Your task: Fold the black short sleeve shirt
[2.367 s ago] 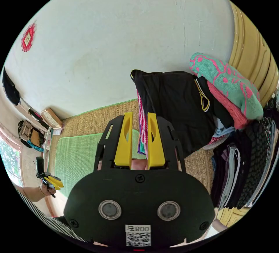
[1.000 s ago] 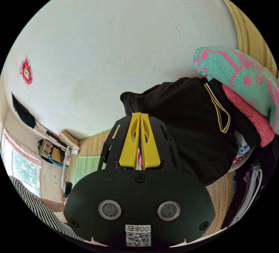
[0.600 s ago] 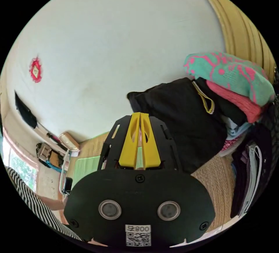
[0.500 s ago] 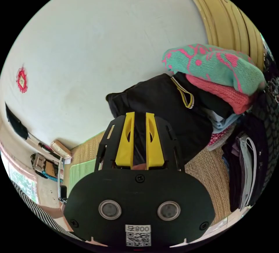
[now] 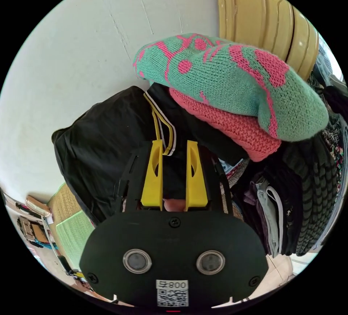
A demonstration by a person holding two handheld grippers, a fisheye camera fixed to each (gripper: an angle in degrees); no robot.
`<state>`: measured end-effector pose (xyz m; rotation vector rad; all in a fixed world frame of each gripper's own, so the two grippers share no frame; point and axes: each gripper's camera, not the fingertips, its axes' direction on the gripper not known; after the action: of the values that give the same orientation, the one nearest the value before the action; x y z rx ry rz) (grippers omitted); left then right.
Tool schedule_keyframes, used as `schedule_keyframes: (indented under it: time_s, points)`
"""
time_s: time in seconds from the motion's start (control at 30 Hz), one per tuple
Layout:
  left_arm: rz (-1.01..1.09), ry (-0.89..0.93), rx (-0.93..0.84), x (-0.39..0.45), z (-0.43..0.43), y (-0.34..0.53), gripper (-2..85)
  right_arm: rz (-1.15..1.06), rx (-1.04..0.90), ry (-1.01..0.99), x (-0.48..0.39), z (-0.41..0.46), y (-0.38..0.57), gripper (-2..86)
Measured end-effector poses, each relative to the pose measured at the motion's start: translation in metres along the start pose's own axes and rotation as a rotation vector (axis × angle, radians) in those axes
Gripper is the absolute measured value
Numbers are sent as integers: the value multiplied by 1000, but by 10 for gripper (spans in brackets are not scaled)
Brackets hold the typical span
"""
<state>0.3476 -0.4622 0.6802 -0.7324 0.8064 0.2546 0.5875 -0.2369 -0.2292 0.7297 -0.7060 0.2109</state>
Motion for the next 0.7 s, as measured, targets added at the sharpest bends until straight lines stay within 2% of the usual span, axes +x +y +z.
schedule_keyframes:
  time_s: [0.1, 0.23, 0.53, 0.7]
  points:
    - [7, 5, -18, -3, 10, -5, 17, 42, -11, -53, 24, 2, 6, 25]
    - [0, 14, -20, -11, 16, -4, 16, 46, 6, -179, 50, -13, 26, 6]
    - [32, 28, 6, -26, 8, 13, 16, -77, 182, -753, 71, -127, 130, -1]
    - [88, 56, 43, -30, -6, 32, 17, -196, 192, -1026, 35, -191, 208, 1]
